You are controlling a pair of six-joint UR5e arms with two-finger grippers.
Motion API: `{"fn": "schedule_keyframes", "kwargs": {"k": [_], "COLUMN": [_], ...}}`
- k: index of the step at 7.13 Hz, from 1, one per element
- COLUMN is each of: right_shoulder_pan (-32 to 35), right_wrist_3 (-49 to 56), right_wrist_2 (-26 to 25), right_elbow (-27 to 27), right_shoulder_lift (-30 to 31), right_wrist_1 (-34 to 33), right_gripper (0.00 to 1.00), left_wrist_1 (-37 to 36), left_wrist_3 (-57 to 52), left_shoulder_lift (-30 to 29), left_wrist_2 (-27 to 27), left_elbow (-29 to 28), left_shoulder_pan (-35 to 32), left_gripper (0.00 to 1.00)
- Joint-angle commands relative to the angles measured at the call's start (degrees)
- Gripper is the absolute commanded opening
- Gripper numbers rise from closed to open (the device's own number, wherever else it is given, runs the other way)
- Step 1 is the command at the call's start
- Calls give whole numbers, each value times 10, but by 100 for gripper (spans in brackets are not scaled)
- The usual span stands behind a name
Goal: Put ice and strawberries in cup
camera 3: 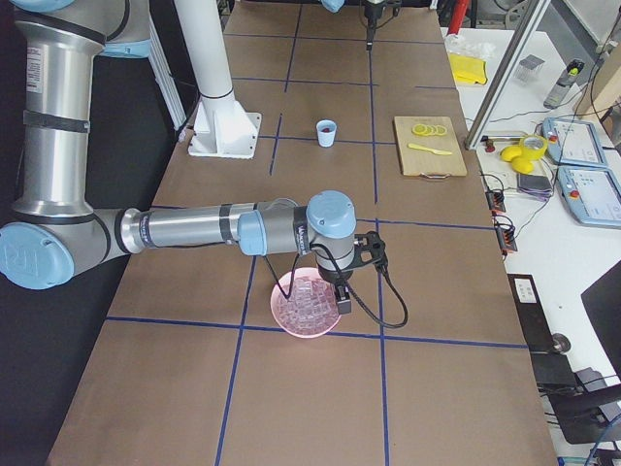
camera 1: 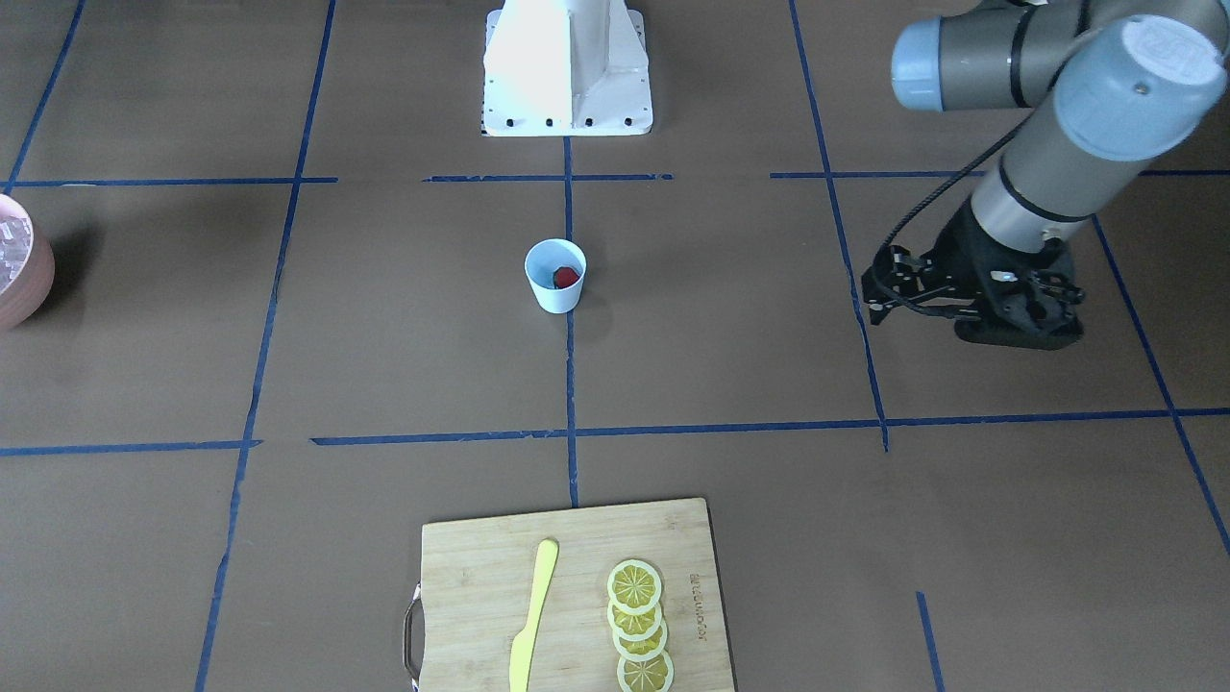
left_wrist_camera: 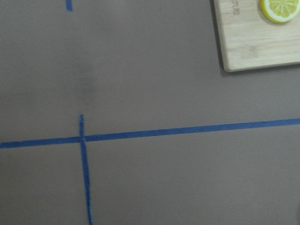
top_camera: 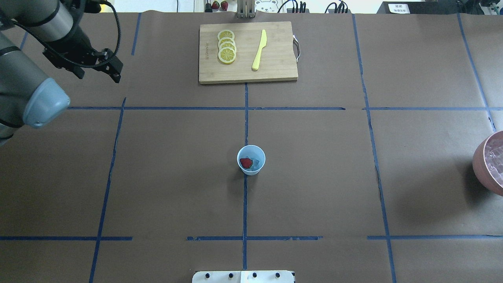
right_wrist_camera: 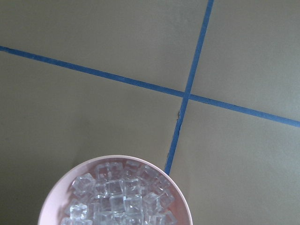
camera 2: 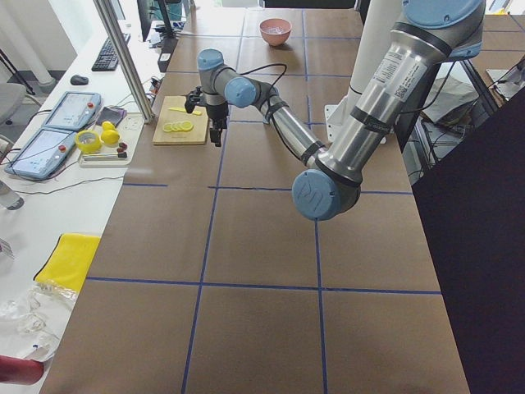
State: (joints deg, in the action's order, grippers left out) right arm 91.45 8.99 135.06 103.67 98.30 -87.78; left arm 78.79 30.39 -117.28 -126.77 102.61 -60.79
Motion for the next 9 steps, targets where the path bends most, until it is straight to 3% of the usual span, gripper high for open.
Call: {"fn": "schedule_keyframes", "kwargs": {"k": [1, 4, 6, 9], "right_shoulder_pan": [33, 46, 46, 46], "right_wrist_3": [2, -4, -5, -5], "right_wrist_2": [2, 0, 3, 24], "right_elbow": [-30, -44, -44, -52], "right_shoulder_lift": [2, 4, 3, 4], "right_wrist_1": [9, 11, 11, 12], "right_gripper": [100, 100, 100, 100], "left_wrist_1": [0, 1, 12, 12], "left_wrist_3": [-158, -350, -483, -549], "left_shoulder_lift": [64, 130, 130, 130], "left_wrist_2": [-1, -12, -28, -27], "left_elbow": [-10, -65, -167, -217], "left_shoulder_pan": [-75, -186, -251, -292], "left_gripper": [100, 100, 100, 100]}}
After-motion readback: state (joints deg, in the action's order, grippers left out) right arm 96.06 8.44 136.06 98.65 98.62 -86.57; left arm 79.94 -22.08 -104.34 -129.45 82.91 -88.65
